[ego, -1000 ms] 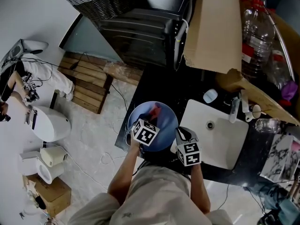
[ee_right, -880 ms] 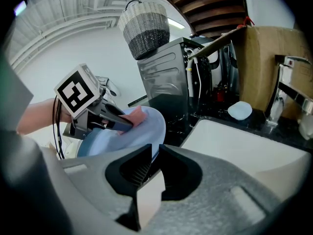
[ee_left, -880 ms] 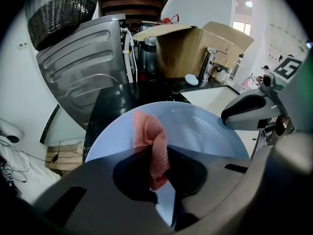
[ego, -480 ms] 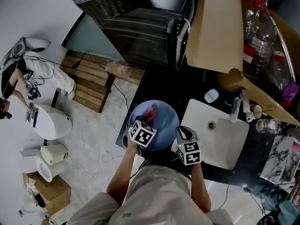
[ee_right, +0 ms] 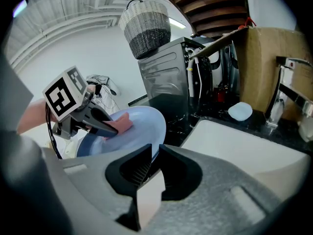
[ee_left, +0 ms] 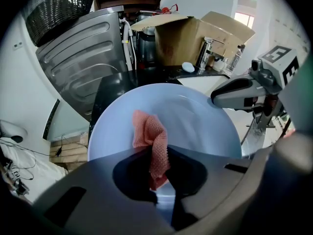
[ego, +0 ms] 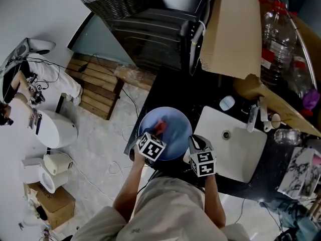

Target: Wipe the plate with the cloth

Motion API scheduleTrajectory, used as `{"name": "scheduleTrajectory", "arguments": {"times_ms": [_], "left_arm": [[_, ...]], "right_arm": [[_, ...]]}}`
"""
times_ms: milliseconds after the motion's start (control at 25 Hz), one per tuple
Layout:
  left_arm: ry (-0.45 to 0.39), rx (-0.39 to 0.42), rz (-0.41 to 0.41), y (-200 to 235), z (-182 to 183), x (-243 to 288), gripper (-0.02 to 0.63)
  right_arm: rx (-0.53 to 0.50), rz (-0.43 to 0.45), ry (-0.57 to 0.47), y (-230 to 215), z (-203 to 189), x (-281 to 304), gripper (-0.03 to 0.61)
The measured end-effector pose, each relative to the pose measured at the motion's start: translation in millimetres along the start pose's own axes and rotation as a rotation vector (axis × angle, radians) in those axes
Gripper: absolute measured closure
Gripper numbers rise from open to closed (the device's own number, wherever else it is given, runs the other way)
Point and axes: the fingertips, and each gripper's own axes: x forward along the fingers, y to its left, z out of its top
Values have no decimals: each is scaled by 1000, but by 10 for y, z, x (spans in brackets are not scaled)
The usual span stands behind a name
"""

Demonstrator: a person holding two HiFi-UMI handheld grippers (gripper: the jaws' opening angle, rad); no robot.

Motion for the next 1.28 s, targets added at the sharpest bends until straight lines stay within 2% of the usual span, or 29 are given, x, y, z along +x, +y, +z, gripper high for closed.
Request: {"name": "scheduleTrajectory", "arguments": {"times_ms": [720, 1280], "left_arm": [[58, 59, -87, -391, -80, -1, 580], [12, 116, -164, -720, 140, 73, 580]], "right_arm": [[-2, 14, 2, -7, 4, 7, 546], [-3, 6, 2, 4, 4, -1, 546]]}}
